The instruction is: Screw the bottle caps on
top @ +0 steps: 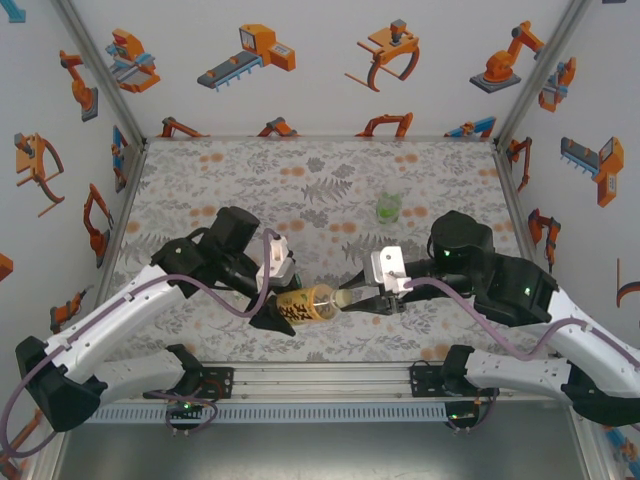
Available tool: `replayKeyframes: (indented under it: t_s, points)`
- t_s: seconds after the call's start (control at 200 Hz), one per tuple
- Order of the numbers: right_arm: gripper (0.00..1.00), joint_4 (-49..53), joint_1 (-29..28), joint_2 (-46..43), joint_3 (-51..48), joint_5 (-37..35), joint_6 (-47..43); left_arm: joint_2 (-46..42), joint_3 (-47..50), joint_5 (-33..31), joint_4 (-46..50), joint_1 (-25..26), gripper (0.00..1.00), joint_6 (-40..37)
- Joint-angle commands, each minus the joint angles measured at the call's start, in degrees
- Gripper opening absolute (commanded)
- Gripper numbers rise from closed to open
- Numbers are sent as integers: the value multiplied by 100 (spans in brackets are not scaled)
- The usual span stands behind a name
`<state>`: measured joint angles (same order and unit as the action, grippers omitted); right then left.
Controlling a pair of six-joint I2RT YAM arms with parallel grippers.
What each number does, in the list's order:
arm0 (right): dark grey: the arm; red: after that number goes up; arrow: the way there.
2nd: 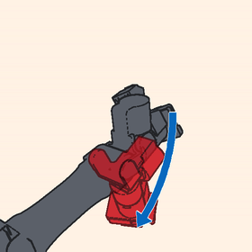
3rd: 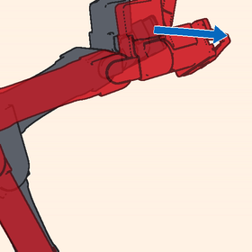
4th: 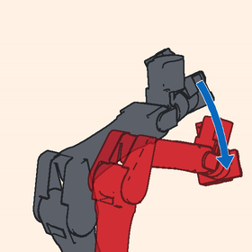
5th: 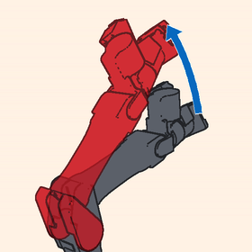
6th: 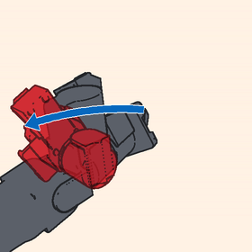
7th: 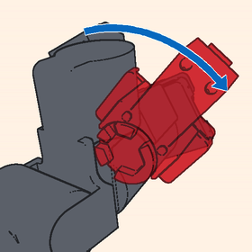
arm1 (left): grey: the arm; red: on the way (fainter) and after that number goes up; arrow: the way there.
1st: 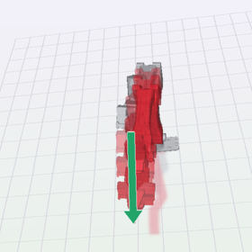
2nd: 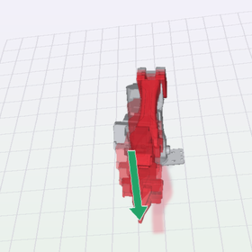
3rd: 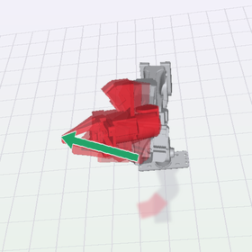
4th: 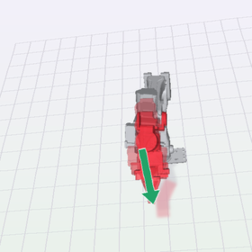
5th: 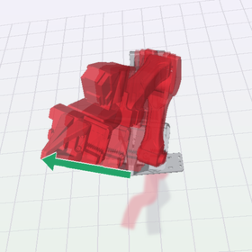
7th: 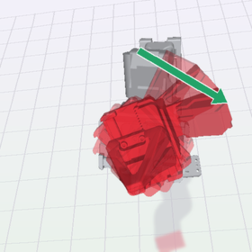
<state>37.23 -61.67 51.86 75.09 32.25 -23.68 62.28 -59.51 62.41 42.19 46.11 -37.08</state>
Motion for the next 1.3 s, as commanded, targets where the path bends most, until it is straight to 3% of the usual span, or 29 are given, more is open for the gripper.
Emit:
replayKeyframes:
  t_s: [0.0, 0.666, 0.911, 1.297]
  points:
    - [0, 401, -21, -124, 320, -60, -128, 11, -128, 87, 324, -12, 0, -221]
    - [0, 1241, -21, 346, 867, -624, -391, 325, -333, -194, 550, -14, 0, -38]
    - [0, 1553, -21, 316, 1043, -676, -709, 290, -321, -147, 770, -7, 0, -412]
    - [0, 688, -21, -454, 433, -188, -1095, 324, -341, 431, 965, 15, 0, -831]
